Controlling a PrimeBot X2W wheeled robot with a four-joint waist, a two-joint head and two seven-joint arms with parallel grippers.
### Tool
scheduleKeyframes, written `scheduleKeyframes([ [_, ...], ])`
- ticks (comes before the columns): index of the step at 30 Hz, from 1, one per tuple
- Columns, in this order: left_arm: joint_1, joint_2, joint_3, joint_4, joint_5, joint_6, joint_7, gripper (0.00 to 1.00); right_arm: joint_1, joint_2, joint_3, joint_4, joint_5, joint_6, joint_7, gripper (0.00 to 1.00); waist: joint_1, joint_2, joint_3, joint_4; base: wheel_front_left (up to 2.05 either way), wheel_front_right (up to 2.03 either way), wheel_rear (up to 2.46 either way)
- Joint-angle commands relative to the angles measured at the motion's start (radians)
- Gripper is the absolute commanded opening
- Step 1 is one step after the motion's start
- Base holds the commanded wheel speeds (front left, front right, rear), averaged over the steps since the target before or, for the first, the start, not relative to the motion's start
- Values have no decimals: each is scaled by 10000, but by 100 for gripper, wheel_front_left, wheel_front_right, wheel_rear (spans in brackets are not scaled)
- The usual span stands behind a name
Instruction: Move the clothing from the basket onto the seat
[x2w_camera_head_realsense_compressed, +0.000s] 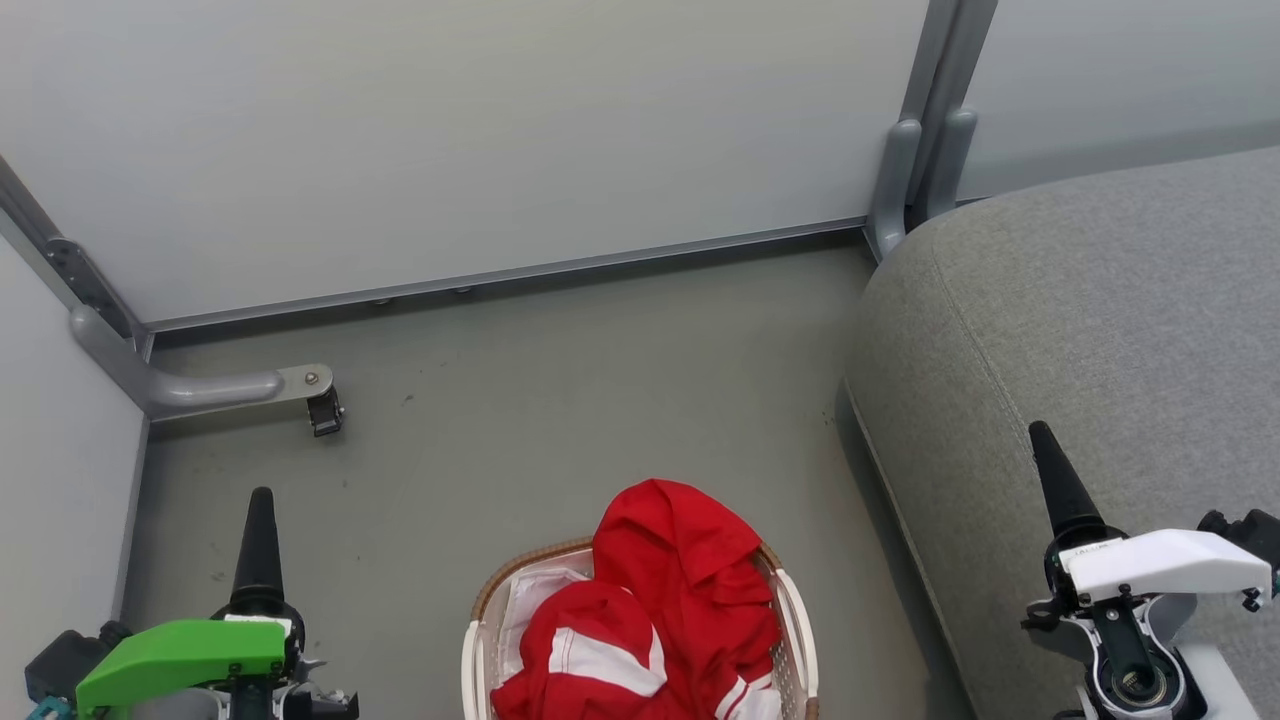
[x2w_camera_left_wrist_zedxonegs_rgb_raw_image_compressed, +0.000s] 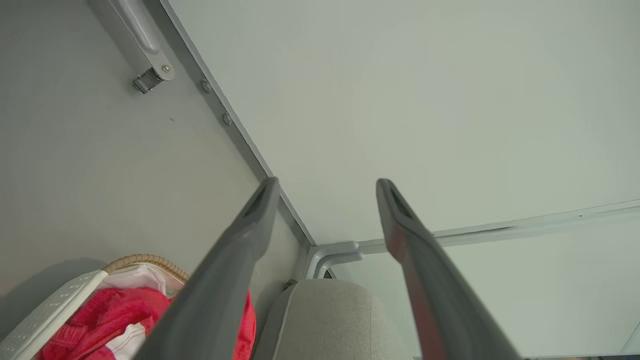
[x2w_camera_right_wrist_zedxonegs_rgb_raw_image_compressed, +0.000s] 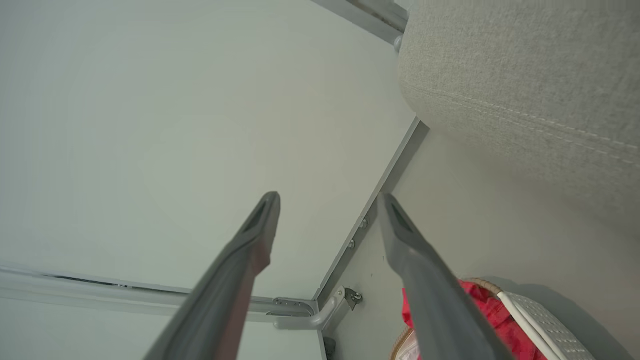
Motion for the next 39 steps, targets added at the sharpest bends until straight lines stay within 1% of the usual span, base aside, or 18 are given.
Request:
scheduleKeyframes([
  [1, -321, 100, 5, -110, 495, -28, -104, 100, -284, -69, 0, -84, -374, 2, -114, 100, 0, -1, 15, 3, 0, 0, 0],
  [7, -306, 75, 85, -84, 1836, -32, -312, 100, -439, 9, 32, 80, -1363, 2, -318, 100, 0, -1, 78, 8, 0, 0, 0],
  [15, -279, 139, -75, -22, 3650, -36, -578, 100, -593, -17, 149, 260, -2973, 2, -581, 100, 0, -1, 160, 23, 0, 0, 0],
  [26, -88, 245, -316, 19, 6213, -40, -912, 100, -644, -80, 603, 500, -5061, 2, -909, 100, 0, -1, 213, 47, 0, 0, 0],
  [33, 117, 268, -405, -51, 7539, -43, -1113, 100, -463, -72, 676, 625, -6150, 2, -1099, 100, 0, -1, 188, 63, 0, 0, 0],
  [39, 224, 246, -367, -28, 8369, -40, -1258, 100, -319, -36, 645, 693, -6950, 2, -1258, 100, 0, -1, 175, 62, 0, 0, 0],
])
